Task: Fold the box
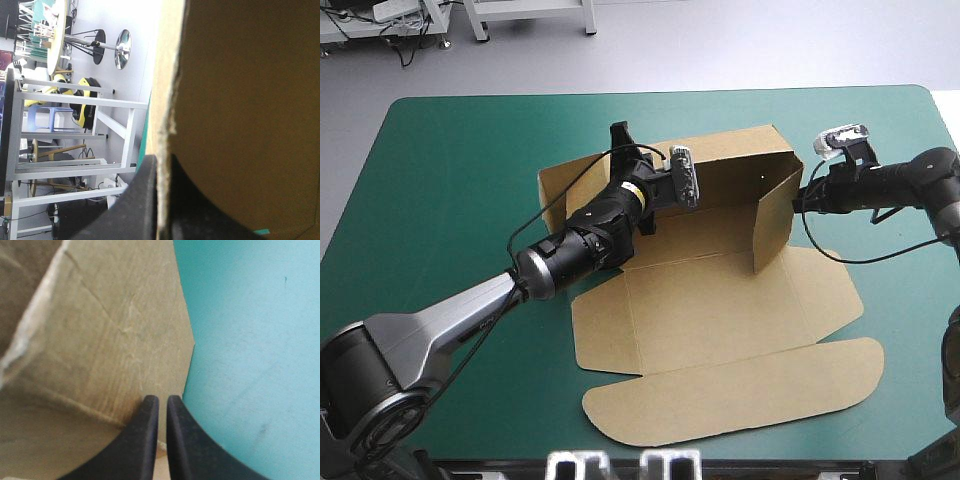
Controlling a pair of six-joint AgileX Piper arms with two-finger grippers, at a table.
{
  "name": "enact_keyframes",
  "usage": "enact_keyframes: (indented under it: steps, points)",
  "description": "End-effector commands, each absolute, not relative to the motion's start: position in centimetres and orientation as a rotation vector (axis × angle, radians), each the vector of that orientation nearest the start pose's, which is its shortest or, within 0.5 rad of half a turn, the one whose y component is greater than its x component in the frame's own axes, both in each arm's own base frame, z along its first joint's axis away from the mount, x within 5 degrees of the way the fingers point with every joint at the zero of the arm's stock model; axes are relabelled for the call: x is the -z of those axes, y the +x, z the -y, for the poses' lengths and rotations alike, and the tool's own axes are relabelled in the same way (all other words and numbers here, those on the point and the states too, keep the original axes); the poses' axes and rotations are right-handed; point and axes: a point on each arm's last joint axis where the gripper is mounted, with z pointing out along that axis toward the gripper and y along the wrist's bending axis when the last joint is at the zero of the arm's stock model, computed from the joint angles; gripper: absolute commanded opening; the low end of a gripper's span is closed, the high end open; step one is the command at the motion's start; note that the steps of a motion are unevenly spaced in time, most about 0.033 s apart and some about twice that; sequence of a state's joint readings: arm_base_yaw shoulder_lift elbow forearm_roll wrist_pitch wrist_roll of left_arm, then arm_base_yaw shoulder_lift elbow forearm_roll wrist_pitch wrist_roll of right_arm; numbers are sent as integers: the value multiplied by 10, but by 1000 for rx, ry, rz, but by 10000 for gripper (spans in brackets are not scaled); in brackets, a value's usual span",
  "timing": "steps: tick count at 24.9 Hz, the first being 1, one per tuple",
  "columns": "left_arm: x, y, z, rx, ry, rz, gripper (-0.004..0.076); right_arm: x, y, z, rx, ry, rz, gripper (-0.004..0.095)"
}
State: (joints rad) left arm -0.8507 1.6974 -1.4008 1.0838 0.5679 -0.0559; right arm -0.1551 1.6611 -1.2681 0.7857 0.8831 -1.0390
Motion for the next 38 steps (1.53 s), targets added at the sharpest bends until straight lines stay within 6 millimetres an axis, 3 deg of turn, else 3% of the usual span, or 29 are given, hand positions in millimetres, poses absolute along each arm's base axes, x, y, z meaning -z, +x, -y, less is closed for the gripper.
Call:
enact_keyframes:
  steps: [1, 3, 5, 11, 19, 38]
  points:
    - [-355, 284, 267, -529, 1344, -1443, -10, -303, 345, 5, -420, -648, -2294, 268]
    - [-355, 284, 267, -520, 1334, -1451, -10, -300, 343, 7, -384, -696, -2324, 395]
    - [-355, 284, 267, -521, 1334, -1452, -10, -298, 342, 9, -346, -730, -2346, 456]
    - [-355, 284, 267, -519, 1334, -1450, -10, -296, 340, 10, -340, -776, -2353, 457]
    - [-355, 284, 267, -522, 1335, -1451, -10, -308, 346, -1, -404, -845, -2132, 457]
    - [-362, 287, 265, -604, 1291, -1391, -10, -312, 338, -12, -603, -888, -2102, 457]
